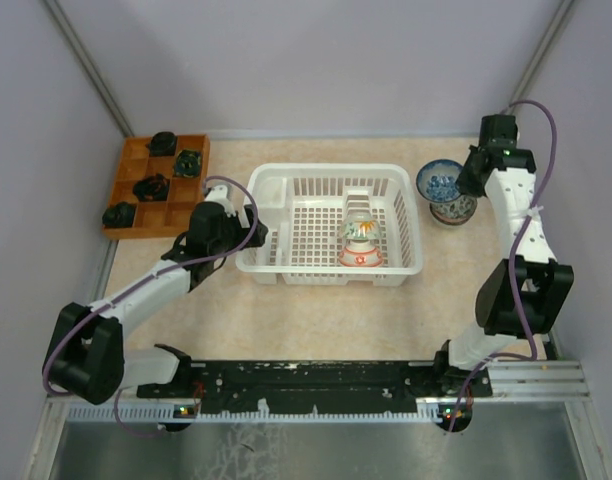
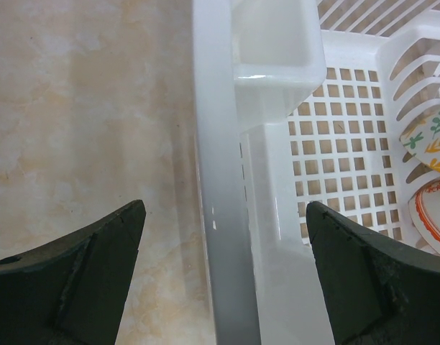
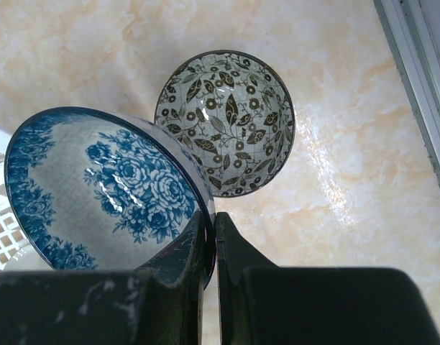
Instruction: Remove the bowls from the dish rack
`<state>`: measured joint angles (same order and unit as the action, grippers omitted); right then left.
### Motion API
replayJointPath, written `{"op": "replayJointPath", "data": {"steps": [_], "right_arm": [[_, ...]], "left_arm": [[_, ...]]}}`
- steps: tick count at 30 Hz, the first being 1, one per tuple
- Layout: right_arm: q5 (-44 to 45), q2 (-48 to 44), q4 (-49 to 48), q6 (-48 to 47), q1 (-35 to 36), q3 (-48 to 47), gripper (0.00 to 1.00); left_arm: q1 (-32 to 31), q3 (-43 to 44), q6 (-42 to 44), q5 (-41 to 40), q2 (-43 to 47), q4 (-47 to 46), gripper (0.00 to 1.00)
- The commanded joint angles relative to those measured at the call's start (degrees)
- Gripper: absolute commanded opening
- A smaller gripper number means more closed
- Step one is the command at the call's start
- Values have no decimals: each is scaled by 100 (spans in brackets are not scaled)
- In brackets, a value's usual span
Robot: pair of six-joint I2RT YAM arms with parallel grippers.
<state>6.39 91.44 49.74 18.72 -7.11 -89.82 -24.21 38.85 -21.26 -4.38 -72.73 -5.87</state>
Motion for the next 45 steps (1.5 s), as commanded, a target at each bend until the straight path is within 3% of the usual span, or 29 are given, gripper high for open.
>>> {"op": "replayJointPath", "data": {"steps": [1,24,45], "right_arm": [[-50,-127,-319,74,-116,-30,0],[72,780,-587,22,-525,-4,0],[120,1040,-649,-1,-601,-18,0]], "left_arm": [[13,-93,-40,126,115,146,99],[20,-72,-47,183,75,85,99],[13,-81,-39,183,31,68,99]]}}
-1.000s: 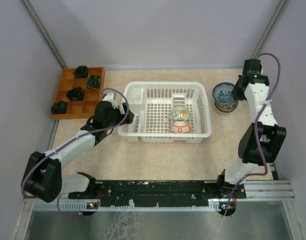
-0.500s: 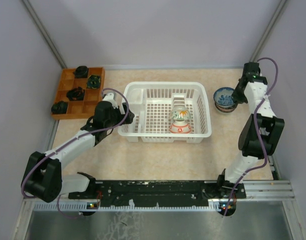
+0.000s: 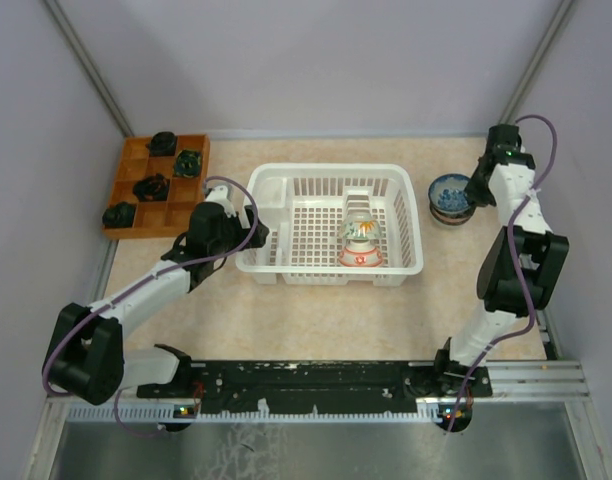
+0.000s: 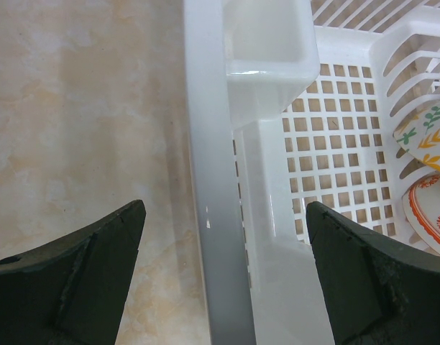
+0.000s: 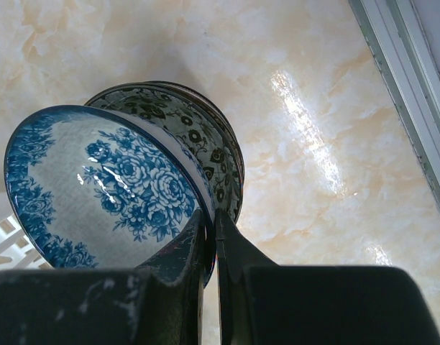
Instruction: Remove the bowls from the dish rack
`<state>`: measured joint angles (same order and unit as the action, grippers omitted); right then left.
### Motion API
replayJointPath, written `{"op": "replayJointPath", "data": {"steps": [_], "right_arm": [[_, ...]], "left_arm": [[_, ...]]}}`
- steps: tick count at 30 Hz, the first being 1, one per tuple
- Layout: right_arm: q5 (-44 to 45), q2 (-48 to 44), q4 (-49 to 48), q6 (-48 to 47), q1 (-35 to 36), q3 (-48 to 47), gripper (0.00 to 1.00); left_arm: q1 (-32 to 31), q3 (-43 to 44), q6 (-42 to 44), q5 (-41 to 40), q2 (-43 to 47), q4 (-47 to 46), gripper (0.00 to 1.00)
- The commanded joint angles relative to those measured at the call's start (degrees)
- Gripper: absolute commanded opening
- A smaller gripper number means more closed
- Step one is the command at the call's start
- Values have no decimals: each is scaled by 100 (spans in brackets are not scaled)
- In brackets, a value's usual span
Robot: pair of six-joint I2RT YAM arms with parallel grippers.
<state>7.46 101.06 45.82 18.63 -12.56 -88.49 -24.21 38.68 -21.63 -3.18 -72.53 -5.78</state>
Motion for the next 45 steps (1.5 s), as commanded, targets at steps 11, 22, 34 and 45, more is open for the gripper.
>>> {"op": "replayJointPath", "data": {"steps": [11,22,34,45], "right_arm": [[-4,157,-244,8,-66,-175,3],[-70,64,-255,52,-59,-210,28],[-59,-435,-56,70,-67,-301,36],[-69,-869,-120,32,-64,112,36]], "left_arm": [[14,-61,-13,54,13,64,99],[14,-67,-11,48,21,72,99],[18,-53,-15,46,29,76,99],[18,-54,-25,67,36,66,99]]}}
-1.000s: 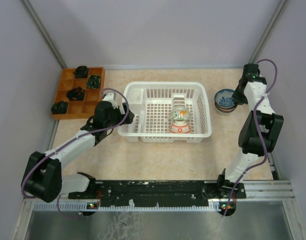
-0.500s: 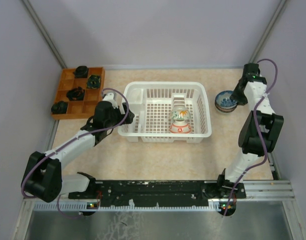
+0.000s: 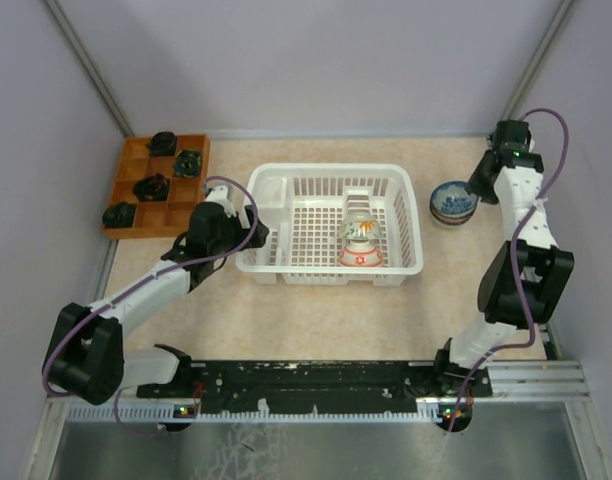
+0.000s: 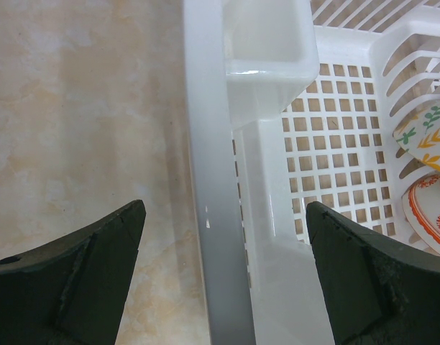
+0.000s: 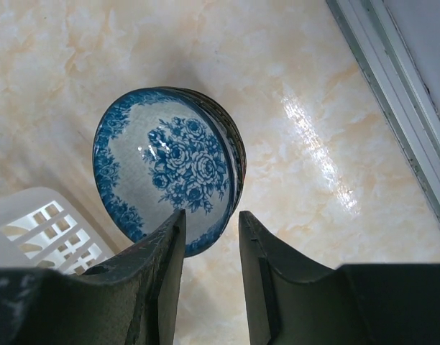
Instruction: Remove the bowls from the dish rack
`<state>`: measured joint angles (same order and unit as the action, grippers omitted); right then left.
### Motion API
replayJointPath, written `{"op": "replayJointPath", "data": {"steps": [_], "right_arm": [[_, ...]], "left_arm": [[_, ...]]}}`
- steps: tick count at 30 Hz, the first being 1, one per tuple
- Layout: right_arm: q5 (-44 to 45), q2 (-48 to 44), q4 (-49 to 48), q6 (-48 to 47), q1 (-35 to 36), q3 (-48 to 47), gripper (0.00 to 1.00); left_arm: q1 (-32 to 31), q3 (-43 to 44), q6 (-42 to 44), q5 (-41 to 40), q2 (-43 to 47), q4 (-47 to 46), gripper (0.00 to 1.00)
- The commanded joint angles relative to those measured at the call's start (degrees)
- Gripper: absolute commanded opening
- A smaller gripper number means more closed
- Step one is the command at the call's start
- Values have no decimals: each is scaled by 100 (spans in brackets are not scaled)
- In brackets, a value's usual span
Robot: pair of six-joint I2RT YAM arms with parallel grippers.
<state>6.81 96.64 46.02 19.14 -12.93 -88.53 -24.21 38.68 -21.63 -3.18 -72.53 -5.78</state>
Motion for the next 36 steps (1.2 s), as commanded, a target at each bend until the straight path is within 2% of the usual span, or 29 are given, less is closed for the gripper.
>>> {"op": "replayJointPath", "data": {"steps": [1,16,20,25,26,28,30,33,36], "right_arm": [[10,-470,-179,-2,-27,200,36],[-5,-549,-275,-61,-23,482,34],[-322,-1123,-514,-137,52,589,33],[-341,-1929,-651,-580,660,475,36],[-401,-2032,-674,-671,810,459,37],[-501,-2203,-716,-846,1114,453,48],[-448,-2266,-676,-1017,1501,415,53],[-39,-2051,-391,-1342,2302,151,67],[616,-1633,-37,-1715,3166,-124,73]], "left_arm": [[17,-53,-24,71,37,68,99],[13,-53,-26,99,-7,59,99],[16,-45,-22,81,-42,65,99],[19,-30,-37,86,-38,95,99],[13,-22,-42,82,-20,129,99],[15,-12,-37,61,22,142,99],[20,-9,-39,46,80,155,99],[15,-22,-35,21,165,149,99],[16,-18,-28,6,178,162,99]]}}
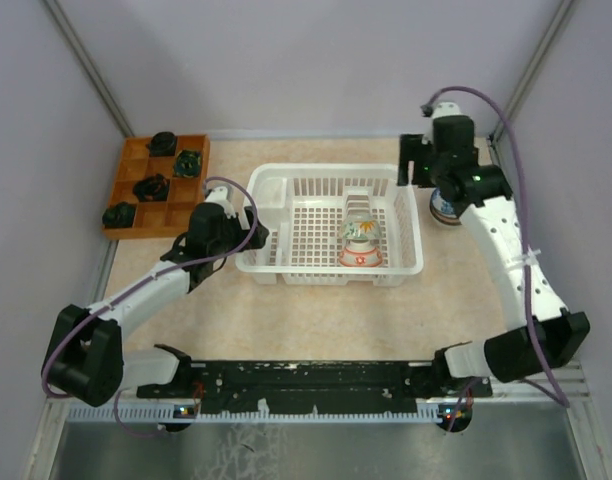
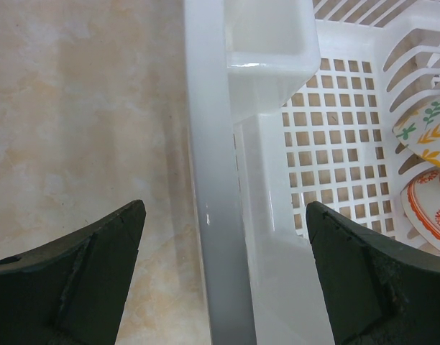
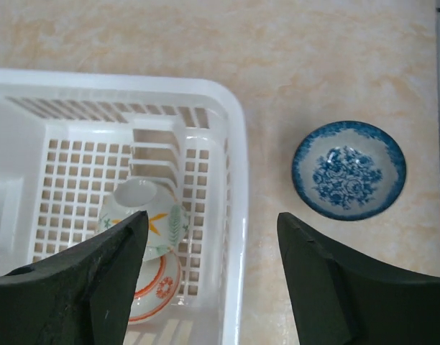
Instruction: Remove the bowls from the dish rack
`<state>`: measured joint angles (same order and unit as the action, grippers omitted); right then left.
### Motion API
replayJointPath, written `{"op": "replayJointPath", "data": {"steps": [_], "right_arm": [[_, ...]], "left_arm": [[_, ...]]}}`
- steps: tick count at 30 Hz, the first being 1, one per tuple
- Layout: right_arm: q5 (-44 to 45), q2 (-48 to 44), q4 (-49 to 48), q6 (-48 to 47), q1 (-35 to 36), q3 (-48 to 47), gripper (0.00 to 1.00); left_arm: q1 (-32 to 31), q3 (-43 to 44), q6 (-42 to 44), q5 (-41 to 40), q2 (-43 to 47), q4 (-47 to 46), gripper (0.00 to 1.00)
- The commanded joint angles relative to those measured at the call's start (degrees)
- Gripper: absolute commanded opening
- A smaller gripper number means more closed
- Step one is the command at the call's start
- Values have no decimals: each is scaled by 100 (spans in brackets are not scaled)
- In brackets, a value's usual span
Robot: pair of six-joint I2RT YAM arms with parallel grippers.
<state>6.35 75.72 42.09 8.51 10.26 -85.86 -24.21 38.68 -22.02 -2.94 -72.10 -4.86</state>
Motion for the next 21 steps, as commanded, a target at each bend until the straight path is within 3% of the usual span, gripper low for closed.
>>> {"op": "replayJointPath", "data": {"steps": [1,8,12,21], "right_arm": [[898,588,423,-741,1182,-433,74],[1845,1294,461,-1106,2405,-600,80],[2050,1780,736,-1316,2846,-991,87],[2849,3171,1663,-1518,3560,-1658,89]], "left_arm": [[16,-18,12,-20,134,75,99],[17,-6,58,-92,91,148,99],[18,39,77,-112,176,243,99],[13,25,127,-39,432,369,99]]}}
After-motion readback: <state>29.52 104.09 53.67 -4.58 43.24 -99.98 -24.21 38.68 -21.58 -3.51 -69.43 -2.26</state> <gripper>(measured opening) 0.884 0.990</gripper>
